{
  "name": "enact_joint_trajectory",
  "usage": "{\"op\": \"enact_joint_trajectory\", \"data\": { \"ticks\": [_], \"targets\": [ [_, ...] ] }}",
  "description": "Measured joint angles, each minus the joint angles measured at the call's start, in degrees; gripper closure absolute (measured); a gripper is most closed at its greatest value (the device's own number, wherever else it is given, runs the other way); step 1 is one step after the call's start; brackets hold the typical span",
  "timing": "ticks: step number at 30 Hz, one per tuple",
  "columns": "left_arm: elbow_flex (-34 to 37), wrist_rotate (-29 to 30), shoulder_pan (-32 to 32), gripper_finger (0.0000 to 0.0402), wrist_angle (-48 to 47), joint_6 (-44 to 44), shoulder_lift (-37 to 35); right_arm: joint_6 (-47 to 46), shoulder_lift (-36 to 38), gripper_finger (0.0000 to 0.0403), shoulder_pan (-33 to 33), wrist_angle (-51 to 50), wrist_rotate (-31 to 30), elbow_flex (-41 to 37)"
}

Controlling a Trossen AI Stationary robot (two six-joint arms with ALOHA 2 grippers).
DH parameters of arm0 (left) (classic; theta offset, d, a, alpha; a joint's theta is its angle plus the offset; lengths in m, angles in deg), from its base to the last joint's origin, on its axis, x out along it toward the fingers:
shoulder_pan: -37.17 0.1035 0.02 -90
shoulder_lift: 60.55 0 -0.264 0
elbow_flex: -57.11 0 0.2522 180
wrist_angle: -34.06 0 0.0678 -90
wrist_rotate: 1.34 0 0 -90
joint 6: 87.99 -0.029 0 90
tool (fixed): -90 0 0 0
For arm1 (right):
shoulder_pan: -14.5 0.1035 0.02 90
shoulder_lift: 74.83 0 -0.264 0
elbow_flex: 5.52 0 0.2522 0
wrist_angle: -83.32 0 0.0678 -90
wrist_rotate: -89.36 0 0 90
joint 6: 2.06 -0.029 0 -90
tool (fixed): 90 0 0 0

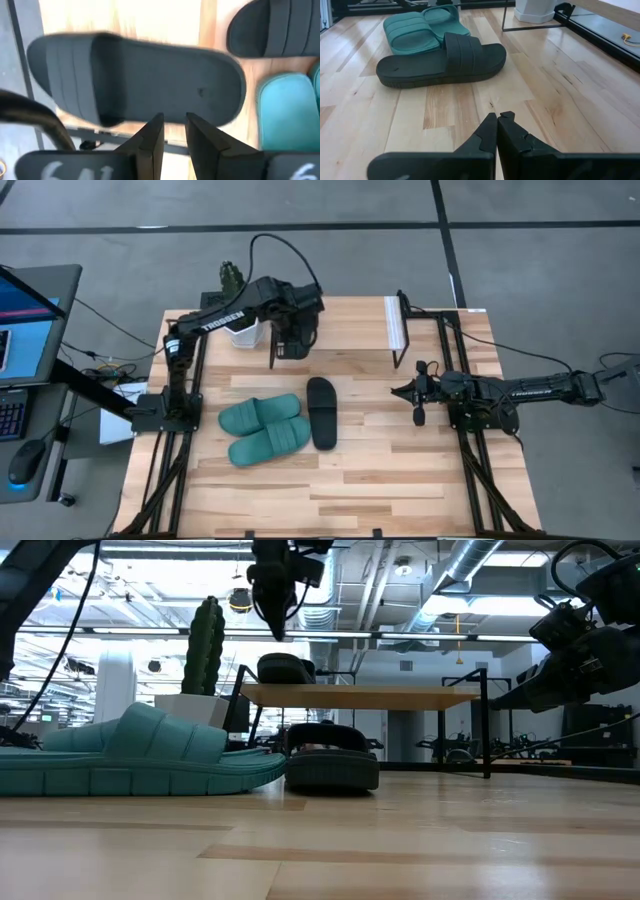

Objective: Pick and place slides into the shelf
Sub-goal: Put the left black slide on the shelf

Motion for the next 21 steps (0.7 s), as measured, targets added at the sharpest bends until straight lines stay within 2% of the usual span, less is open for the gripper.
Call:
{"op": "enact_joint_trajectory", "data": {
  "ticks": [12, 16, 21],
  "targets": [
    [0.04, 0.12, 1.56, 0.0333, 2.75, -1.77, 0.09, 0.02, 0.00, 0.0403, -0.01, 0.00, 0.00, 0.01],
    [0.04, -0.25, 0.68, 0.0333, 3.69, -6.54, 0.09, 0.00, 0.00, 0.0403, -0.01, 0.00, 0.00, 0.02],
    [0.04, -0.49, -1.46, 0.0333, 10.65, -12.38, 0.09, 0.00, 0.00, 0.0403, 0.01, 0.00, 0.00, 0.00]
  ]
}}
